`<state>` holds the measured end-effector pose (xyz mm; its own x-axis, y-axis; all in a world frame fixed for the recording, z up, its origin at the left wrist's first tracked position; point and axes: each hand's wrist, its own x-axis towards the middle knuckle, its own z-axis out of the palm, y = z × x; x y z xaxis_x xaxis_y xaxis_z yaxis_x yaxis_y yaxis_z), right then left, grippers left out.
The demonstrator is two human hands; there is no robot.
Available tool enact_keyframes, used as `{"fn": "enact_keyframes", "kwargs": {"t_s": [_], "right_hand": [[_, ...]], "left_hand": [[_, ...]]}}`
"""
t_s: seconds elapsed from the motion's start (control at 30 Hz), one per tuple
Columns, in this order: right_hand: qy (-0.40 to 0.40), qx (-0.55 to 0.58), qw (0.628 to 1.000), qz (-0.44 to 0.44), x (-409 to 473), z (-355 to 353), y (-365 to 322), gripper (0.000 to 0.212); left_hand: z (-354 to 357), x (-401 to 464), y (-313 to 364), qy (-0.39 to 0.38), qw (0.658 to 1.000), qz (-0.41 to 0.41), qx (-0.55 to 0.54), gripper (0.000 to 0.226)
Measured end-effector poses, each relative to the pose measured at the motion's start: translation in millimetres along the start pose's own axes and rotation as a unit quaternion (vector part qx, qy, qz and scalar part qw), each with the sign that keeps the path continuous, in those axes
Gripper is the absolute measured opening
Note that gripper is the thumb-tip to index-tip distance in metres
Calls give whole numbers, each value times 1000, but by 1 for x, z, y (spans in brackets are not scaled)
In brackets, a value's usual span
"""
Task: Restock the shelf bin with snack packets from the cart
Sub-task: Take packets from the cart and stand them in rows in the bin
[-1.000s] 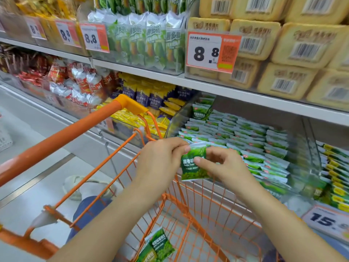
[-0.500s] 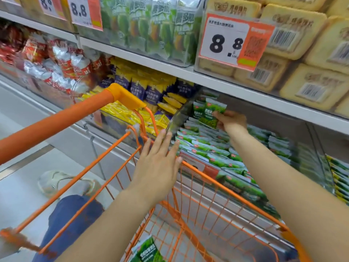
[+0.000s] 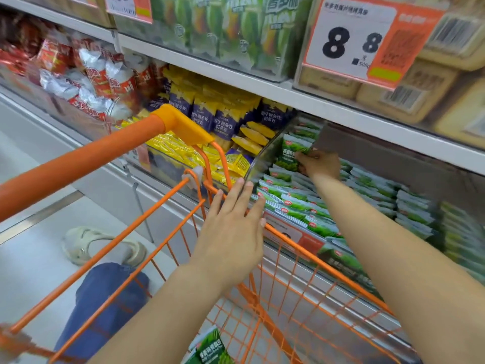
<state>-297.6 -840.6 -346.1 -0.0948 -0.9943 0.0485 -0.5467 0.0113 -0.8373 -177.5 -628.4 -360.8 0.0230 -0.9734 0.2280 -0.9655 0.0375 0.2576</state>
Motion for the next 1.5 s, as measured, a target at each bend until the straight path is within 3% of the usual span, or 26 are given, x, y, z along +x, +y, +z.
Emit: {"fn": "enact_keyframes", "kwargs": {"t_s": [0.1,0.2,0.27,0.33,0.4,0.5,0.57,0.63,0.7,0.83,0.93,1.07,1.1,1.17,1.27,1.33,1.4,1.5], "right_hand": [[37,-14,999,23,-10,-8,-3,41],[61,62,988,-131,-58,-29,-8,22],[-1,66,968,-243,-102,-43,-3,10],[-109,38,947,-299,-145,-52,3,20],[-218,-74,917,-326,-183,-56,8,26],[-383,-337,783,-356,-219,-44,20,19],[-467,-434,683,-356,-236,-23,37,26],[-499,-495,597,-387,-249,5,58,38],[-506,-514,548,-424,-260,28,78,50],[-541,-534,485,-433,-266,53,114,92],[-523,-538,498,-436,-266,59,127,84],[-502,-538,511,-444,-266,42,113,35],[-513,-528,531,-419,-264,32,105,28],[-536,-476,614,-330,-255,11,94,15],[-521,-300,778,-183,-237,-21,70,11],[-490,-126,857,-93,-228,-41,50,18],[-479,70,875,19,-221,-56,36,18],[-457,267,841,114,-215,-72,26,20]], "left_hand": [[-4,2,1,-14,1000,-3,-8,67],[-16,1,1,-33,999,-6,5,52],[-29,-2,0,-46,998,12,44,50],[-45,-13,1,-55,995,38,71,48],[-58,-36,2,-85,994,42,49,39],[-59,-82,-3,-203,979,15,19,30],[-50,-101,-9,-291,954,-2,78,34],[-40,-106,-13,-347,922,-25,169,36],[-32,-104,-13,-364,912,-47,185,35],[-24,-101,-14,-336,933,-46,124,35],[-24,-103,-17,-344,930,-53,116,35],[-24,-104,-17,-348,929,-61,106,33],[-25,-103,-17,-339,934,-58,101,33],[-28,-104,-15,-309,945,-54,91,33],[-35,-103,-11,-241,968,-54,50,35],[-40,-102,-9,-214,975,-34,-42,57],[-44,-101,-4,-206,972,5,-116,81],[-45,-98,2,-130,970,47,-199,82]]}}
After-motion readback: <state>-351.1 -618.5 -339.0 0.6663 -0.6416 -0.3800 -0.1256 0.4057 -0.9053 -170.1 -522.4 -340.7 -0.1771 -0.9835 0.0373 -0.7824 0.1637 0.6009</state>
